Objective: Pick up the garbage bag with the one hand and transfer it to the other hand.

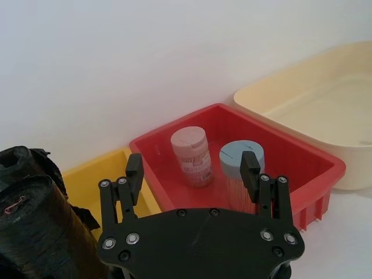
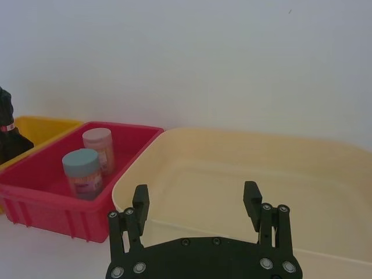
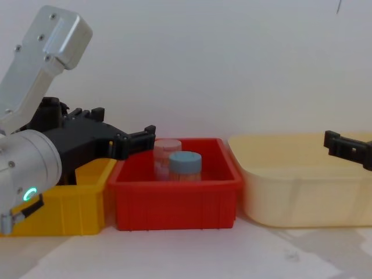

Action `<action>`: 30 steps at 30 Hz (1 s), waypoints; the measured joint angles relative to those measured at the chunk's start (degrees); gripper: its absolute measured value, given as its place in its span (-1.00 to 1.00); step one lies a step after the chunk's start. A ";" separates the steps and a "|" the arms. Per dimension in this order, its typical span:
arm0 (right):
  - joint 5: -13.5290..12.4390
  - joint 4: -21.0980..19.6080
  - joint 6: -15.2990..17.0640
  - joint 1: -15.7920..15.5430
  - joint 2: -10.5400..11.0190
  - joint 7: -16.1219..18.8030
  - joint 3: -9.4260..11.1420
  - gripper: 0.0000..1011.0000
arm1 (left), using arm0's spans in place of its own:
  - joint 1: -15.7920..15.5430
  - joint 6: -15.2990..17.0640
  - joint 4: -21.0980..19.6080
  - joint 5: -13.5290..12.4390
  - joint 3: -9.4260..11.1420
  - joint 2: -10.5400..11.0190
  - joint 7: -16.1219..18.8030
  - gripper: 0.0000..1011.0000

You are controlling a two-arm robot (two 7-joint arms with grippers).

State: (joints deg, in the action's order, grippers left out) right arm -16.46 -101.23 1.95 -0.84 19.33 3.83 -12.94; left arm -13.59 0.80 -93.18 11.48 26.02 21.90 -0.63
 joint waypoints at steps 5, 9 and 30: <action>0.00 0.00 0.00 0.00 0.00 0.00 0.00 0.98 | 0.00 0.00 0.00 0.00 0.00 0.00 0.00 0.98; 0.00 0.00 0.00 0.00 0.00 0.00 0.00 0.98 | 0.00 0.00 0.00 0.00 0.00 0.00 0.00 0.98; 0.00 0.00 0.00 0.00 0.00 0.00 0.00 0.98 | 0.00 0.00 0.00 0.00 0.00 0.00 0.00 0.98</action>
State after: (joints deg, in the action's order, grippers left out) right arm -16.46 -101.23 1.95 -0.84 19.33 3.83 -12.94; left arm -13.59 0.80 -93.18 11.48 26.02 21.90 -0.63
